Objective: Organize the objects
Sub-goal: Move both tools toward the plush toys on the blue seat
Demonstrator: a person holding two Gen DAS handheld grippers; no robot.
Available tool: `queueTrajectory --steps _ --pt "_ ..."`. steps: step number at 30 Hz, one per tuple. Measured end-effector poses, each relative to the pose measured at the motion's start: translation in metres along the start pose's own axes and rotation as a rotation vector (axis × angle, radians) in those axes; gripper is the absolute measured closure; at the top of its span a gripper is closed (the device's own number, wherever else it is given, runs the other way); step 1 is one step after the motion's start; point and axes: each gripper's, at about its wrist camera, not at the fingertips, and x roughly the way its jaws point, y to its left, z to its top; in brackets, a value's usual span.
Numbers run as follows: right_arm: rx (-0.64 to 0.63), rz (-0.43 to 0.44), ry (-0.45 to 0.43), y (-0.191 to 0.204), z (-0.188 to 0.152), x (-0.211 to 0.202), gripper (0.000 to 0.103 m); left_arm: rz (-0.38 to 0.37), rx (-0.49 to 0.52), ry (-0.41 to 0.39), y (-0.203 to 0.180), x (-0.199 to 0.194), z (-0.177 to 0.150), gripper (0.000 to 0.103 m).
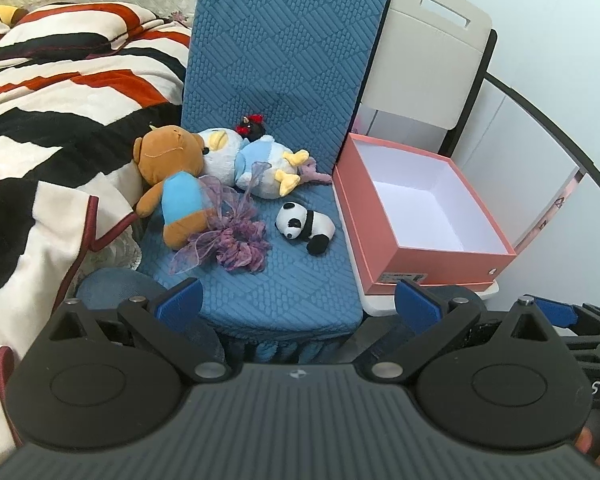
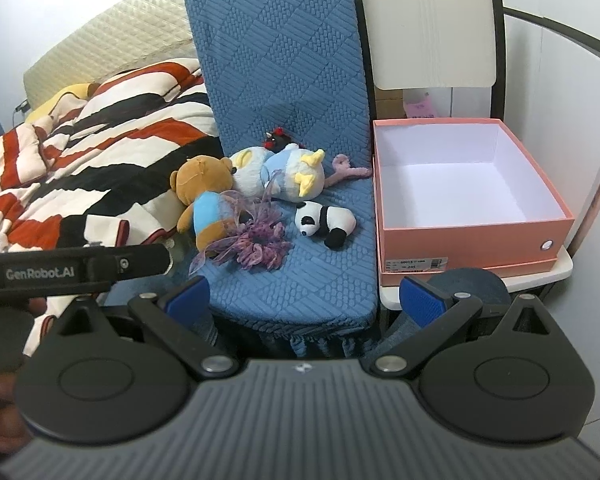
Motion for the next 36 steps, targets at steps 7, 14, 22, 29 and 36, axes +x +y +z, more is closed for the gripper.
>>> queueTrajectory --steps 7,14,22,29,36 --pt "0.016 0.001 -0.012 -0.01 -0.013 0.001 0.0 0.001 -0.009 -0.003 0.005 0.0 -0.014 0.0" --pt "-0.002 0.021 -0.02 -0.016 -0.024 -0.002 0.0 0.005 -0.02 -0.019 0.009 -0.001 -0.029 0.0" --pt "-0.011 0.053 -0.009 -0.021 -0.029 0.018 0.002 0.008 -0.026 -0.018 0.017 0.014 -0.036 0.0" --pt "-0.053 0.037 0.01 -0.026 -0.024 0.049 0.005 0.011 -0.037 0.005 0.024 0.046 -0.033 0.0" --pt "-0.136 0.019 0.023 -0.026 -0.022 0.087 0.014 0.024 -0.033 0.02 0.032 0.088 -0.026 0.0"
